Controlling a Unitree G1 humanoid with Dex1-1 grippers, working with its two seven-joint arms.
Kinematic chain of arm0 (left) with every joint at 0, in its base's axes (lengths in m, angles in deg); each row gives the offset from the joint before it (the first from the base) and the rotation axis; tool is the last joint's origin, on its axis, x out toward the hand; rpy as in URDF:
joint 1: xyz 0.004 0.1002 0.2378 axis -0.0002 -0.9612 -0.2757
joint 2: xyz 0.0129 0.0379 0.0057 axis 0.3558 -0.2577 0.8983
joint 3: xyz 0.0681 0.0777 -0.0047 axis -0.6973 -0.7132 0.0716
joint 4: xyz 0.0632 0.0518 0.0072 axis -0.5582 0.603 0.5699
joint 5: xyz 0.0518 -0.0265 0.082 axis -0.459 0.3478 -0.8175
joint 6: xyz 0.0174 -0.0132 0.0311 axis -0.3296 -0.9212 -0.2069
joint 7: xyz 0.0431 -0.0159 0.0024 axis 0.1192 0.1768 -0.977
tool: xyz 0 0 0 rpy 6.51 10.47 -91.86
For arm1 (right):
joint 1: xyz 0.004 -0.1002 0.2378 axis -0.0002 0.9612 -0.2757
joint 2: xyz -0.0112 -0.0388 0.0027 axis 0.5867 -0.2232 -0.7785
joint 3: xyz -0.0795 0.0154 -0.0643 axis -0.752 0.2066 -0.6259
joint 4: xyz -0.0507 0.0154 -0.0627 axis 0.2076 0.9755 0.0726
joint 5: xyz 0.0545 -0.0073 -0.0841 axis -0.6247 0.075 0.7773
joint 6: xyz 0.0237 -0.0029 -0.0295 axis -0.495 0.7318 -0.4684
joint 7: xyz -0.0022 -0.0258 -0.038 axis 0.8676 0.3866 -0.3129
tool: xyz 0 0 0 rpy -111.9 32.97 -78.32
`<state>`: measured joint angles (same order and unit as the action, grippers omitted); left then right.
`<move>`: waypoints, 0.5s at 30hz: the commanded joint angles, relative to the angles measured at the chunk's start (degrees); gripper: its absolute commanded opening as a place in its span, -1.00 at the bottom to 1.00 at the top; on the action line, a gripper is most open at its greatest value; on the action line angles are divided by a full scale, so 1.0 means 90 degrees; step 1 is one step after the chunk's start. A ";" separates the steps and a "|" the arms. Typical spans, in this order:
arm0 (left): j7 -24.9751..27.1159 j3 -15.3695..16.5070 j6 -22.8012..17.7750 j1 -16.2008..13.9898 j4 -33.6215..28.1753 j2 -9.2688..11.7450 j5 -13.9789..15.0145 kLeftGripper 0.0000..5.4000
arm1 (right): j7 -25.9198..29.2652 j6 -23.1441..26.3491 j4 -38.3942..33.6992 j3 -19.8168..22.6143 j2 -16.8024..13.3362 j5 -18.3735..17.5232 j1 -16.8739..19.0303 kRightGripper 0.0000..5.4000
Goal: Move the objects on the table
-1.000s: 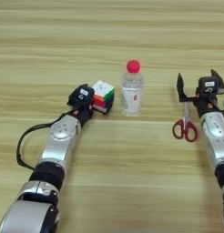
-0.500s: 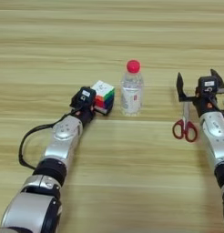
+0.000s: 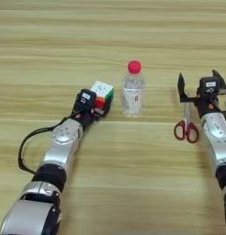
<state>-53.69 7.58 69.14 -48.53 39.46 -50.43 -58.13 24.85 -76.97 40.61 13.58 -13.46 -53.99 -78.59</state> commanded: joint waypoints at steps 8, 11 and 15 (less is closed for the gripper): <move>0.0065 -0.0073 -0.0641 -0.1048 -0.1425 0.0032 0.0037 0.21 | -0.0019 0.0140 -0.0061 -0.0027 0.0025 0.0033 -0.0036 1.00; 0.0083 -0.0072 -0.0787 -0.1219 -0.1710 0.0047 0.0050 0.21 | -0.0022 0.0140 -0.0059 -0.0028 0.0026 0.0036 -0.0036 1.00; 0.0107 -0.0100 -0.0919 -0.1420 -0.1960 0.0041 0.0039 0.21 | -0.0023 0.0140 -0.0058 -0.0029 0.0027 0.0036 -0.0036 1.00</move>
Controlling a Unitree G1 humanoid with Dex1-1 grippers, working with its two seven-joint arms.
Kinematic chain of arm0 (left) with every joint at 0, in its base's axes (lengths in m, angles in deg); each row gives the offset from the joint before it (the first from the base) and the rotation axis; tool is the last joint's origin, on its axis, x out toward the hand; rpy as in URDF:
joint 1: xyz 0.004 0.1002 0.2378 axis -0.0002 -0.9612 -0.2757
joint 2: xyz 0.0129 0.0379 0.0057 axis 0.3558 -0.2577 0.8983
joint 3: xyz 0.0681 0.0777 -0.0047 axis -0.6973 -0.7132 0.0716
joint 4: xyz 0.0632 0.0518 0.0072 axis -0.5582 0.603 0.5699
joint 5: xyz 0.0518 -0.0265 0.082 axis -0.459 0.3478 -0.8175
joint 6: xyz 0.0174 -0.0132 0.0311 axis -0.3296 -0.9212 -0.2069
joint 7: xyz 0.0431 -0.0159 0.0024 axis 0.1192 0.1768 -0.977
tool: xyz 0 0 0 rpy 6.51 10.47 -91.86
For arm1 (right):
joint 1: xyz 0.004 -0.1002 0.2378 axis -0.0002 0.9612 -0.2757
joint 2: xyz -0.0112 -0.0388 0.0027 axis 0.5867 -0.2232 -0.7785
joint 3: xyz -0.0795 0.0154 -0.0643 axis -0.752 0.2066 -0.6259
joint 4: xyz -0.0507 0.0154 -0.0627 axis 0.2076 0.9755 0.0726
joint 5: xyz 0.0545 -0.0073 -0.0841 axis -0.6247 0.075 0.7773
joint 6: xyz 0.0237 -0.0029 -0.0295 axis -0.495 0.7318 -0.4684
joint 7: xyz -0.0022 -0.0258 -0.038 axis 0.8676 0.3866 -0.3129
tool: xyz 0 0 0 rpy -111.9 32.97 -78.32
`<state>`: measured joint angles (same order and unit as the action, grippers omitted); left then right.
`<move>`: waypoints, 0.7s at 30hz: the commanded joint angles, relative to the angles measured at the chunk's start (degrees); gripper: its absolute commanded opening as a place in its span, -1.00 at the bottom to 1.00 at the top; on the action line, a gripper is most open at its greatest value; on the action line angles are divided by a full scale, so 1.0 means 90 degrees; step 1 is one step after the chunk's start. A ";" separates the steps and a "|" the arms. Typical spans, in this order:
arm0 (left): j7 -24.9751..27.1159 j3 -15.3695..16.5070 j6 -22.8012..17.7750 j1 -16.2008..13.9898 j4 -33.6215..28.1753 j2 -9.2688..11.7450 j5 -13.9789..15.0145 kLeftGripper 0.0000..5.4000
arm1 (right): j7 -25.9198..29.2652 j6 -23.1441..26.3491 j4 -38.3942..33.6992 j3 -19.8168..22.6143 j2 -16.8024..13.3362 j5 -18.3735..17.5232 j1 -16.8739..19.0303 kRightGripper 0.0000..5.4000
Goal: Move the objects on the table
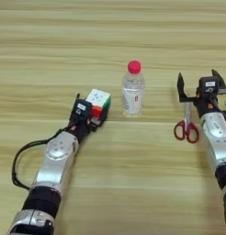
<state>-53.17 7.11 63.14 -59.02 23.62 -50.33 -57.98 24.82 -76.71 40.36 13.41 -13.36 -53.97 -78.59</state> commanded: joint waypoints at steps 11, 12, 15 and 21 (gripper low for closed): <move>0.0049 -0.0062 -0.0346 -0.0350 -0.0242 0.0013 -0.0002 0.21 | -0.0011 0.0104 -0.0005 -0.0005 0.0005 0.0031 -0.0043 1.00; 0.0047 -0.0065 -0.0344 -0.0349 -0.0240 0.0014 -0.0007 0.21 | -0.0011 0.0104 -0.0006 -0.0005 0.0005 0.0030 -0.0043 1.00; 0.0029 -0.0074 -0.0348 -0.0353 -0.0245 0.0014 -0.0027 0.35 | -0.0007 0.0102 -0.0017 -0.0002 0.0003 0.0025 -0.0033 1.00; 0.0004 0.0008 -0.0282 -0.0301 -0.0273 -0.0014 0.0077 0.52 | 0.0007 0.0102 -0.0037 0.0005 -0.0009 0.0018 -0.0013 1.00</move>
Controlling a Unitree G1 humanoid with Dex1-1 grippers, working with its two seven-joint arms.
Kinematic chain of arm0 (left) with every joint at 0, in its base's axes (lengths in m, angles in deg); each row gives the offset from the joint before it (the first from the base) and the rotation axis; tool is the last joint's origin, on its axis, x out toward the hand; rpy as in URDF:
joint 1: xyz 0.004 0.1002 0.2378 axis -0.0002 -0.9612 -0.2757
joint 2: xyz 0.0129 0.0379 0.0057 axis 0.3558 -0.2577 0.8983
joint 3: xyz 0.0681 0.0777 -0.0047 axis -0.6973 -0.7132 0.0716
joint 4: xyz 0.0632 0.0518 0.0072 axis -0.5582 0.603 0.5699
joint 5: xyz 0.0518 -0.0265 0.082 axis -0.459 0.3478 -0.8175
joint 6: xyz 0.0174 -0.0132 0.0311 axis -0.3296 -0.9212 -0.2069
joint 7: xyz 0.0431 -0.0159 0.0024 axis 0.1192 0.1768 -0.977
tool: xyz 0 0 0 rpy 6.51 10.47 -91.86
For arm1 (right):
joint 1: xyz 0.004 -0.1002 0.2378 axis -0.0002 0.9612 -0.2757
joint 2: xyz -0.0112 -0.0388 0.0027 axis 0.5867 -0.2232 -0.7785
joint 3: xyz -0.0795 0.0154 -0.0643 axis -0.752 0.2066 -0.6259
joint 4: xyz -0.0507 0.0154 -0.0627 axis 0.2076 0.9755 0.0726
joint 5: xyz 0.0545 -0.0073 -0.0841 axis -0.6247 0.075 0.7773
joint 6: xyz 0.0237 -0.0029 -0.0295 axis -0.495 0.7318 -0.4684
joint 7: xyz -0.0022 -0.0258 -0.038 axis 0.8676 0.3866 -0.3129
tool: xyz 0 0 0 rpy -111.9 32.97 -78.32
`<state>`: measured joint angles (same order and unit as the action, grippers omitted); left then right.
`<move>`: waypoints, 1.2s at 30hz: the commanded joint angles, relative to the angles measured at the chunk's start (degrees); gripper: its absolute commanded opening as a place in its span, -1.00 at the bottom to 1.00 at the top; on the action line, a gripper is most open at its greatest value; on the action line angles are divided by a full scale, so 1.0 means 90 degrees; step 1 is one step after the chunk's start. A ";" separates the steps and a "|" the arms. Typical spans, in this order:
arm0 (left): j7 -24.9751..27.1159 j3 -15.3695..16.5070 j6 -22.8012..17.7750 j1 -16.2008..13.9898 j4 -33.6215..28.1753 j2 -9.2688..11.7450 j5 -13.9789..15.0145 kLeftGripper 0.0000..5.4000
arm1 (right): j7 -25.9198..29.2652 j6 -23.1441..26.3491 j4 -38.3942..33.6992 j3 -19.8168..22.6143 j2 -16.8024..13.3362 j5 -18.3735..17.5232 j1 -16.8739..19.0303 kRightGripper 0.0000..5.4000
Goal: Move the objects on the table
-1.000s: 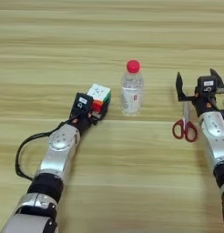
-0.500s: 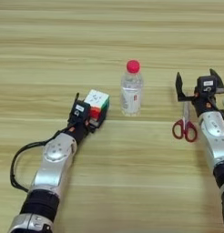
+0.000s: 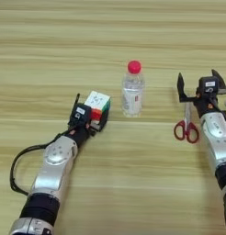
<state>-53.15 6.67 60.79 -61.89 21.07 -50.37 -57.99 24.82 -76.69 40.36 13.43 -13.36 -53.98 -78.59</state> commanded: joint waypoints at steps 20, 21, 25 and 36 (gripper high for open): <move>0.0280 0.0124 0.0195 -0.0048 -0.0808 -0.0063 0.0462 0.99 | 0.0053 0.0038 -0.0104 0.0053 -0.0012 -0.0047 0.0012 1.00; 0.0280 0.0117 0.0187 -0.0055 -0.0836 -0.0061 0.0473 0.99 | 0.0059 0.0030 -0.0101 0.0056 -0.0011 -0.0055 0.0012 1.00; 0.0304 0.0137 0.0168 -0.0073 -0.1004 -0.0066 0.0575 0.99 | 0.0153 -0.0126 -0.0219 0.0074 0.0016 -0.0151 0.0048 1.00; 0.0494 0.0025 -0.0137 -0.0040 -0.1722 -0.0029 0.0812 0.99 | 0.0260 -0.0176 -0.0340 0.0074 0.0085 -0.0185 0.0080 1.00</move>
<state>-49.74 8.20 60.94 -62.08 8.09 -50.81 -51.21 27.70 -79.44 36.86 13.82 -12.71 -55.83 -77.81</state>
